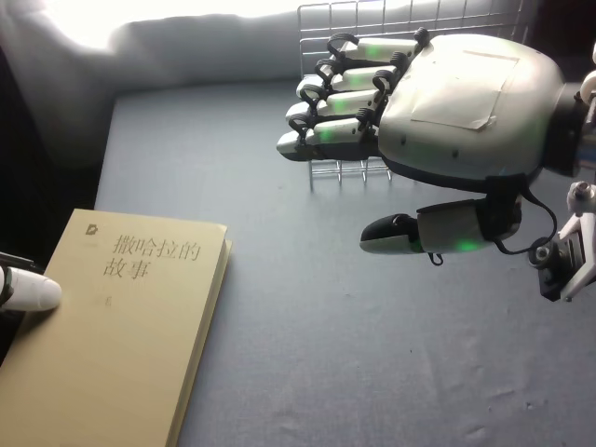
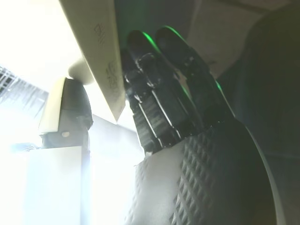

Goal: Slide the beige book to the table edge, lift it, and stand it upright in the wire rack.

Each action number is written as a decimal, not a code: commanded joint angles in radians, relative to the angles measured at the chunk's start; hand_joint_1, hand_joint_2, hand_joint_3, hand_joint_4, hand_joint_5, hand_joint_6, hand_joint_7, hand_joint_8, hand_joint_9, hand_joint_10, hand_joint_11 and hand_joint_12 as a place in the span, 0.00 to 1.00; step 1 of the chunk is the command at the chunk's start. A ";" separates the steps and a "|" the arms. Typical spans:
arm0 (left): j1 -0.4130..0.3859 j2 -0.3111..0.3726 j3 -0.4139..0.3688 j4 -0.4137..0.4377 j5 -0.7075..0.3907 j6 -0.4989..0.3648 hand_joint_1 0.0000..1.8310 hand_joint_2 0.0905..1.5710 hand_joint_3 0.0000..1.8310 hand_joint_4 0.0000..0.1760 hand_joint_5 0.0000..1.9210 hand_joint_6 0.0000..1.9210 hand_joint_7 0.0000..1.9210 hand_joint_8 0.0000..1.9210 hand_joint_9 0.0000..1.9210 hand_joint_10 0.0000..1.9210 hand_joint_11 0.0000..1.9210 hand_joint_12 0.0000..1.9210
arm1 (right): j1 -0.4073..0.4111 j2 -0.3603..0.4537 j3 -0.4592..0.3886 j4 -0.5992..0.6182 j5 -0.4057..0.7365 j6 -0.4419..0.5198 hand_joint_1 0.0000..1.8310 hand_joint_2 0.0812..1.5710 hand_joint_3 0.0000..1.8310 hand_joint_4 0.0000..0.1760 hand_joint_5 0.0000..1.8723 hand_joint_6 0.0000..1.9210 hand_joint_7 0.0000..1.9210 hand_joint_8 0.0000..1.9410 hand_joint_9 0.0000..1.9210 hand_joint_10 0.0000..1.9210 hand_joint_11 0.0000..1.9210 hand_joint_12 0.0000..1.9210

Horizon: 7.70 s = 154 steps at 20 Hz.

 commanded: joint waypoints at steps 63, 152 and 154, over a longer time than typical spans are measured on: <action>-0.117 0.030 0.128 -0.001 -0.009 -0.018 0.75 0.70 0.00 0.00 0.42 0.52 0.50 0.52 0.50 0.66 0.43 0.70 | 0.006 0.002 -0.002 0.013 0.115 -0.018 0.38 0.74 0.00 0.00 0.16 0.00 0.14 0.00 0.10 0.00 0.00 0.22; -0.284 0.065 0.126 0.000 0.018 -0.022 0.75 0.70 0.00 0.00 0.44 0.50 0.50 0.53 0.49 0.66 0.43 0.70 | 0.000 0.001 -0.002 0.013 0.129 -0.020 0.43 0.68 0.00 0.00 0.13 0.00 0.14 0.00 0.13 0.01 0.00 0.28; -0.308 0.068 0.126 0.005 0.022 -0.022 0.75 0.69 0.00 0.00 0.44 0.50 0.52 0.50 0.51 0.63 0.45 0.69 | 0.000 0.001 -0.002 0.013 0.130 -0.020 0.39 0.68 0.00 0.00 0.13 0.00 0.14 0.00 0.14 0.01 0.00 0.34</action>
